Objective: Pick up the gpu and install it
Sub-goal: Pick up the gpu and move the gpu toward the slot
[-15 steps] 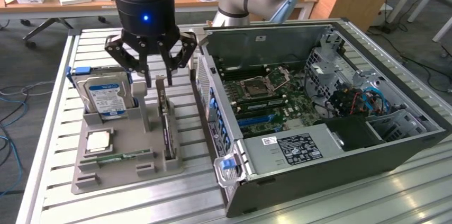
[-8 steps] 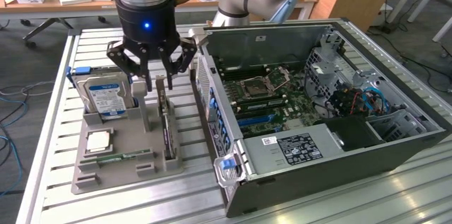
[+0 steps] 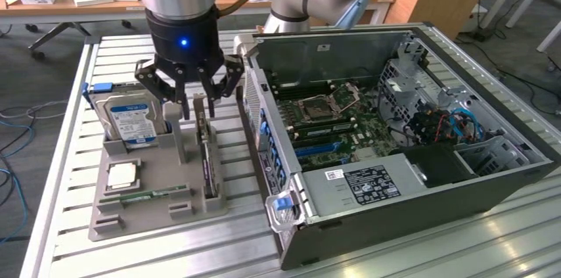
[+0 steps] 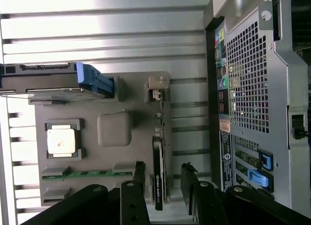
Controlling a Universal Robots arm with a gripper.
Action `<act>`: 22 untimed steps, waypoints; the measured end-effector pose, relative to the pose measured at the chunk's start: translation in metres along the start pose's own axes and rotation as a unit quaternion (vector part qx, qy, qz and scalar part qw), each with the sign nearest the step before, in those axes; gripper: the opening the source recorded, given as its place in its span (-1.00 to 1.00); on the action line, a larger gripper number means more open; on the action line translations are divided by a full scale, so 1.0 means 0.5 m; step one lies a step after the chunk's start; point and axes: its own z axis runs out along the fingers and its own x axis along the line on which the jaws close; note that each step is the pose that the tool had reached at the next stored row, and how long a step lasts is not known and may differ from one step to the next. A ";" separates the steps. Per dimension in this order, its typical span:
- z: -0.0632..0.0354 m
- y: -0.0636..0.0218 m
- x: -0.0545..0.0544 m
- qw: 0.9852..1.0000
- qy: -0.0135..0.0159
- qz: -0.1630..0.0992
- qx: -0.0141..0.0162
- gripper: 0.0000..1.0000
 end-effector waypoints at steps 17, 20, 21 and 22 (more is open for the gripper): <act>0.041 -0.006 0.001 1.000 0.000 0.000 0.000 -0.15; 0.051 -0.006 0.001 1.000 0.000 0.000 0.000 -0.15; 0.054 -0.006 0.001 1.000 0.000 0.000 0.000 -0.15; 0.058 -0.007 0.001 1.000 0.000 0.000 0.000 -0.15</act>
